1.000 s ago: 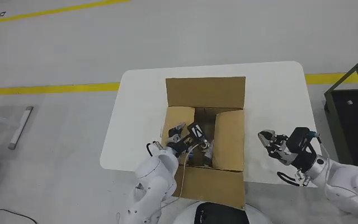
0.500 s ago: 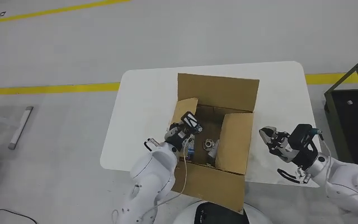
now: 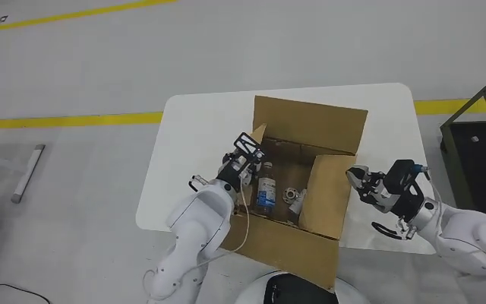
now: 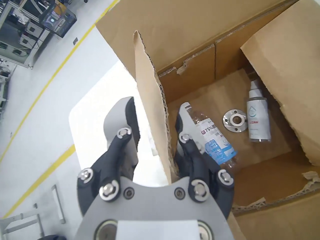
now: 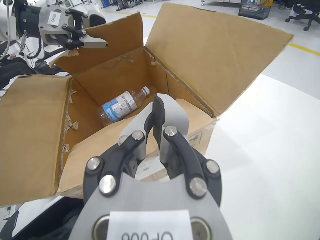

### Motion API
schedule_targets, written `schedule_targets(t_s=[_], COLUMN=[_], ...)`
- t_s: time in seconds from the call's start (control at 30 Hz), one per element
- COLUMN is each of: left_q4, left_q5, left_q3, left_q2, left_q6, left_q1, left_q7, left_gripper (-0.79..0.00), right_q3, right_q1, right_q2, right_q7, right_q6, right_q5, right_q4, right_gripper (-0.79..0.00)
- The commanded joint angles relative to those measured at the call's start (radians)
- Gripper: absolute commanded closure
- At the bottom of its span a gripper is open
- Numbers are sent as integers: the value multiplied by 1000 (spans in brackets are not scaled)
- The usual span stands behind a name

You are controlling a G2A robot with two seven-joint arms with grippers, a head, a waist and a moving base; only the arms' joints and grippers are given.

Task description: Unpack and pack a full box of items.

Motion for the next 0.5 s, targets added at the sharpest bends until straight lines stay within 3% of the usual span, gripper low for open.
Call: schedule_targets(t_s=[0.0,0.2,0.47], left_q4=[4,24,60], left_q5=[31,97,238], left_q3=[-16,-71,-114], left_q2=[4,19,38], left_q6=[-15,-112,-153], left_q1=[-10,-36,-25], left_q7=[7,70,107], left_gripper=[-785,-785,-785], right_q3=[-6,-8,1], right_q1=[3,9,3], right_q2=[0,0,2], right_q7=[4,5,4], right_q6=[1,4,0], right_q5=[-1,-8,-12], right_q4=[4,12,22], right_gripper=[0,0,0])
